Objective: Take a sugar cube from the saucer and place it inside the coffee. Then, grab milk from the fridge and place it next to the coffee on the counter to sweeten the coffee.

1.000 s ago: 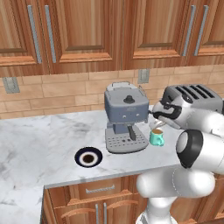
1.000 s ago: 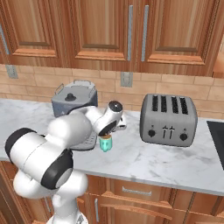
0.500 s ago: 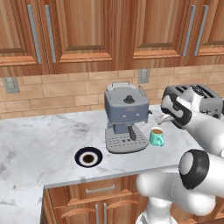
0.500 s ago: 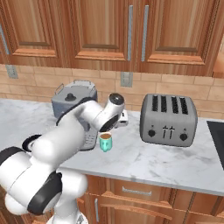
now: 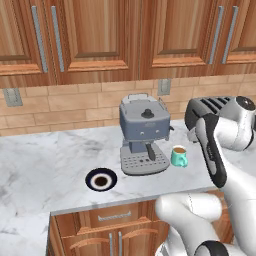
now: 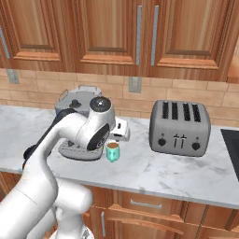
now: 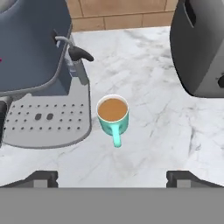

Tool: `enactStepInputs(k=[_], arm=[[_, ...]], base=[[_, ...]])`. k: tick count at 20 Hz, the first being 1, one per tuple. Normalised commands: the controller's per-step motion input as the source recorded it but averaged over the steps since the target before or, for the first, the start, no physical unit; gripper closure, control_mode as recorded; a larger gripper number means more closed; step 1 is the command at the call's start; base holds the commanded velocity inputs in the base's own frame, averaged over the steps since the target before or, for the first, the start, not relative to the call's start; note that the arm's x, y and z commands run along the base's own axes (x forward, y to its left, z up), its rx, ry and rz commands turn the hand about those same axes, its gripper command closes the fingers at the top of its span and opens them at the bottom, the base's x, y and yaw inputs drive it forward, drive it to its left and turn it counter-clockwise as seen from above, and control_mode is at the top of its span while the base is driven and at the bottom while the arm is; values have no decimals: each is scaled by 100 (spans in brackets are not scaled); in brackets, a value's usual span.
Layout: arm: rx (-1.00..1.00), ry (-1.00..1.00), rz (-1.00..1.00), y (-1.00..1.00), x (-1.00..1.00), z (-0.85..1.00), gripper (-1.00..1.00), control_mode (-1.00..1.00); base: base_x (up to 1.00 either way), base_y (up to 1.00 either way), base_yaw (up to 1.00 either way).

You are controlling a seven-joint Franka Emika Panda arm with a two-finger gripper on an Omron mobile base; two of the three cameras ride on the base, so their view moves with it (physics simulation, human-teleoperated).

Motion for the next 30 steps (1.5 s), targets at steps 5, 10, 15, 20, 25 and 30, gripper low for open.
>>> enactStepInputs(k=[5, 10, 15, 20, 25, 30], arm=[[0, -5, -19, 0, -83, 50, -100, -100], [0, -3, -1, 0, -8, 2, -100, -100], [0, 0, 0, 0, 0, 0, -100, -100], [0, 0, 0, 0, 0, 0, -100, -100], [0, 0, 0, 0, 0, 0, -100, -100], [0, 0, 0, 0, 0, 0, -100, -100]], base=[[0, 0, 0], [0, 0, 0], [0, 0, 0], [0, 0, 0], [0, 0, 0], [0, 0, 0]])
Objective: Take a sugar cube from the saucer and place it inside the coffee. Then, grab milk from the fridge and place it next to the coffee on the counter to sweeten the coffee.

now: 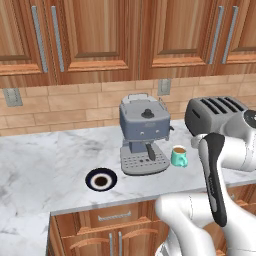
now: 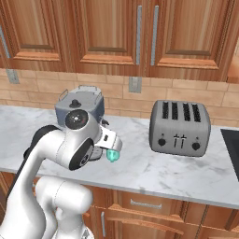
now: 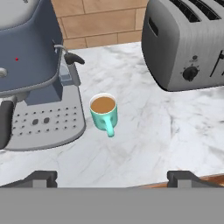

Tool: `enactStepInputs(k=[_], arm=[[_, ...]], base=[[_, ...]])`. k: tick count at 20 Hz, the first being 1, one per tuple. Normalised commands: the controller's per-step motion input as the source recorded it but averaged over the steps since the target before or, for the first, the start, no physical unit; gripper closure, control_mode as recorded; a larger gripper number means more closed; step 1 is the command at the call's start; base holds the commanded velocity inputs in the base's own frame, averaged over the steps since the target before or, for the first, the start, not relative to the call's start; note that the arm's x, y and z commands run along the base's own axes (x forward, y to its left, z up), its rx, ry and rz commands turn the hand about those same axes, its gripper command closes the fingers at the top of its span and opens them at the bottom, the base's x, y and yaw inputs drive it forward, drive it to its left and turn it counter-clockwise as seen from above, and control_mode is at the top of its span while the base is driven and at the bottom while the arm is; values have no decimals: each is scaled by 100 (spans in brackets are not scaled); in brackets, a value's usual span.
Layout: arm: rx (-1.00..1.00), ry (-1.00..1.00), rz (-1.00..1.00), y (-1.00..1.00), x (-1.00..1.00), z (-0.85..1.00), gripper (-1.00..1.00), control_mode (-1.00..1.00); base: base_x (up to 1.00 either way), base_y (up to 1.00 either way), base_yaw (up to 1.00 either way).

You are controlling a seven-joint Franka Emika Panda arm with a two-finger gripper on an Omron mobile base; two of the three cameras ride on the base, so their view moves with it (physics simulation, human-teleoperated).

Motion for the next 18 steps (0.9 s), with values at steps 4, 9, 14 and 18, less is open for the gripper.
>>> enactStepInputs(k=[4, 9, 14, 18], arm=[[0, 0, 0, 0, 0, 0, -100, -100], [0, 0, 0, 0, 0, 0, -100, -100], [0, 0, 0, 0, 0, 0, -100, -100], [0, 0, 0, 0, 0, 0, -100, -100]], base=[[0, 0, 0], [0, 0, 0], [0, 0, 0], [0, 0, 0]])
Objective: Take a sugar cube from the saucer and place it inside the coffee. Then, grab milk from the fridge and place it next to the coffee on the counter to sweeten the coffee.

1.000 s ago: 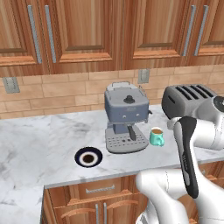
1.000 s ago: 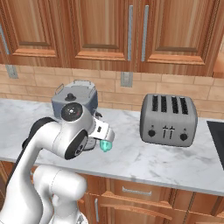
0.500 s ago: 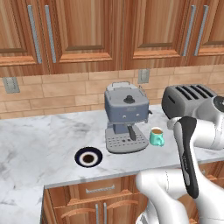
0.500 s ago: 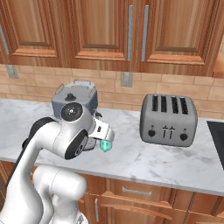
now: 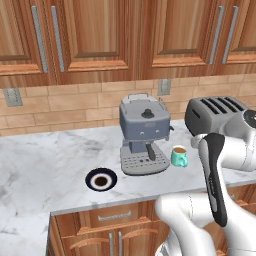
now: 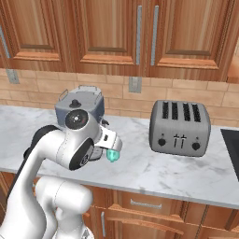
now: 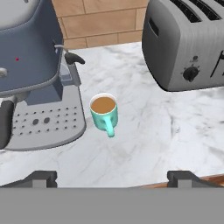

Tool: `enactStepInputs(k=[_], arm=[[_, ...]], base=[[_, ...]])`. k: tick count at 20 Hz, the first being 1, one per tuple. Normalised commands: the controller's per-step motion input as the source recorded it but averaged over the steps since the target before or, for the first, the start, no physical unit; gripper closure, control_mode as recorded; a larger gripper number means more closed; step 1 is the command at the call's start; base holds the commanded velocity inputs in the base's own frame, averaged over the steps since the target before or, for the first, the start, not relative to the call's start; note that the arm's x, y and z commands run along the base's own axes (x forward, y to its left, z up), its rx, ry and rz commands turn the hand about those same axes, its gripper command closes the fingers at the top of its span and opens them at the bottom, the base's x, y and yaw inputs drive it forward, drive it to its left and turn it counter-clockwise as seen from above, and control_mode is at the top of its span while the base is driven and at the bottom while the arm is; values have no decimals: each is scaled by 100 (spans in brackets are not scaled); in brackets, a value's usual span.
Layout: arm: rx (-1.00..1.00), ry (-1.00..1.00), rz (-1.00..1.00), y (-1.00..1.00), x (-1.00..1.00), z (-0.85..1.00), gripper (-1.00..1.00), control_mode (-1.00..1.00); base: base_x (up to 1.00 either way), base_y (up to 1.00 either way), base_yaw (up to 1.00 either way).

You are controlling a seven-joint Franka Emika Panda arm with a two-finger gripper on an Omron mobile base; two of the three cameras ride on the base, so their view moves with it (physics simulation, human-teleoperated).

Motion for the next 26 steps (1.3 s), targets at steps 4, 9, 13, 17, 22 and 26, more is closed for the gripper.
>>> enactStepInputs(k=[4, 9, 13, 17, 22, 26], arm=[[0, 0, 0, 0, 0, 0, -100, -100], [0, 0, 0, 0, 0, 0, -100, -100], [0, 0, 0, 0, -36, 0, -100, -100], [0, -2, 0, 0, -28, 3, -100, -100], [0, 0, 0, 10, 0, 31, -100, -100], [0, 0, 0, 0, 0, 0, -100, 100]], base=[[0, 0, 0], [0, 0, 0], [0, 0, 0], [0, 0, 0], [0, 0, 0], [-1, 0, 0]])
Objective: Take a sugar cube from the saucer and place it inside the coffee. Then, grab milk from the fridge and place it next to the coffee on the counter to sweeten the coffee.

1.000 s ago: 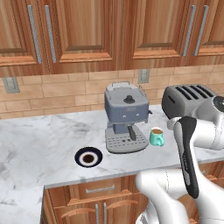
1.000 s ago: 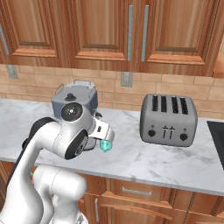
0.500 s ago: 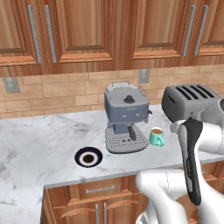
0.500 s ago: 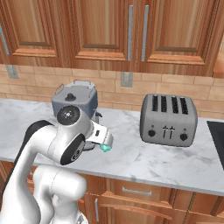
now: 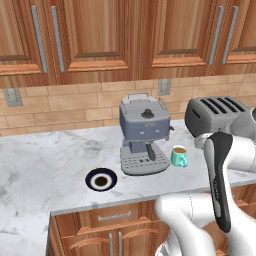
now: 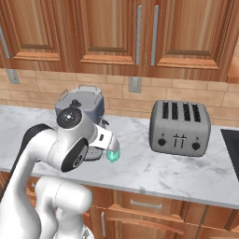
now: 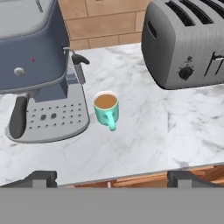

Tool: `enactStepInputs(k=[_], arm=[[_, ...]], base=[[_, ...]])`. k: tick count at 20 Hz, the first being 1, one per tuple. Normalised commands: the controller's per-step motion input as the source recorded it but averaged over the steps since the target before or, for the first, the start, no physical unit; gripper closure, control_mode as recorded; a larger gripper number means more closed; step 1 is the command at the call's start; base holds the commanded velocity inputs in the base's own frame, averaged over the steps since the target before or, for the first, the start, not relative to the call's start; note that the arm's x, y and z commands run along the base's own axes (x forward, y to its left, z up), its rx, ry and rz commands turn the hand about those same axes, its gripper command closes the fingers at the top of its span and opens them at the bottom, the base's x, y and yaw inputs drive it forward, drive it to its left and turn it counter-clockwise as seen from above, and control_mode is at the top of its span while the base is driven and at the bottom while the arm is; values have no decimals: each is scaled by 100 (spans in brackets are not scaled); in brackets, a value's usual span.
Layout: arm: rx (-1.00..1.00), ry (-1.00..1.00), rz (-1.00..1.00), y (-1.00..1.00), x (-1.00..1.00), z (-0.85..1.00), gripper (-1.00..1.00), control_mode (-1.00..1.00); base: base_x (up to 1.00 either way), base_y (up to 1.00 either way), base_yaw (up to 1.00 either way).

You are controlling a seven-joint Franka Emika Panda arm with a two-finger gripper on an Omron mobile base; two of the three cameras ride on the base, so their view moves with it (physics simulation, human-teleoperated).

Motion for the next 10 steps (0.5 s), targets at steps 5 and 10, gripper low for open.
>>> enactStepInputs(k=[5, 10], arm=[[0, 0, 0, 0, 0, 0, -100, 100], [0, 0, 0, 0, 0, 0, -100, 100]], base=[[-47, 0, 0], [-55, -9, -5]])
